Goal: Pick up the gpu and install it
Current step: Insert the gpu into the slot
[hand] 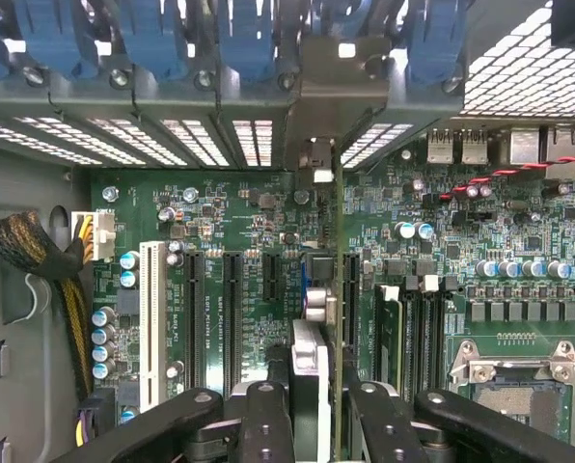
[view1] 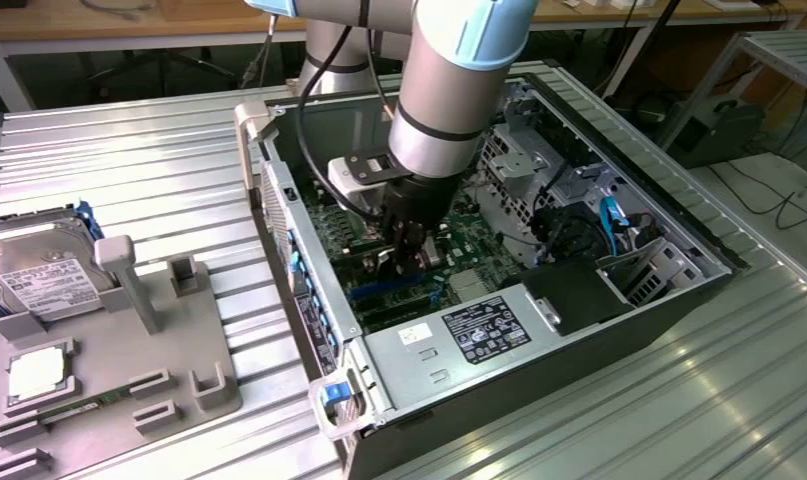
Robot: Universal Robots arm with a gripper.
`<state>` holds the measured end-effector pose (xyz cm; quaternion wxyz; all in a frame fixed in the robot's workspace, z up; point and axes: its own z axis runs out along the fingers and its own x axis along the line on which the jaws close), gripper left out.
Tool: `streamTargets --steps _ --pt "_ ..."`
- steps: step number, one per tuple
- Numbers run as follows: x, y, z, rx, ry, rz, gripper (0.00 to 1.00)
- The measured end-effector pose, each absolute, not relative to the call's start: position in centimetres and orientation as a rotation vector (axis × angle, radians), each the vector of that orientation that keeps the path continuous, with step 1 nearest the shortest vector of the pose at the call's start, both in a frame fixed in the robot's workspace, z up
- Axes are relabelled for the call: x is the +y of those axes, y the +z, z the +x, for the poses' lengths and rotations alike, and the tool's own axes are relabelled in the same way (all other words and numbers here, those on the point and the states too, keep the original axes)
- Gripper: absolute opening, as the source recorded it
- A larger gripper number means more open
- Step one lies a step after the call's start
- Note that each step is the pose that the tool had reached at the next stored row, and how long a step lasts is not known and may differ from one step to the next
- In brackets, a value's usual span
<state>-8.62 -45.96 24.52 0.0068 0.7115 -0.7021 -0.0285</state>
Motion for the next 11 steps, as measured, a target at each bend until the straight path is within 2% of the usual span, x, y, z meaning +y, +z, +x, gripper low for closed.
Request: streamTargets --steps 11 --pt "-45.96 24.48 -8.52 -2.191 -0.089 2.23 0.28"
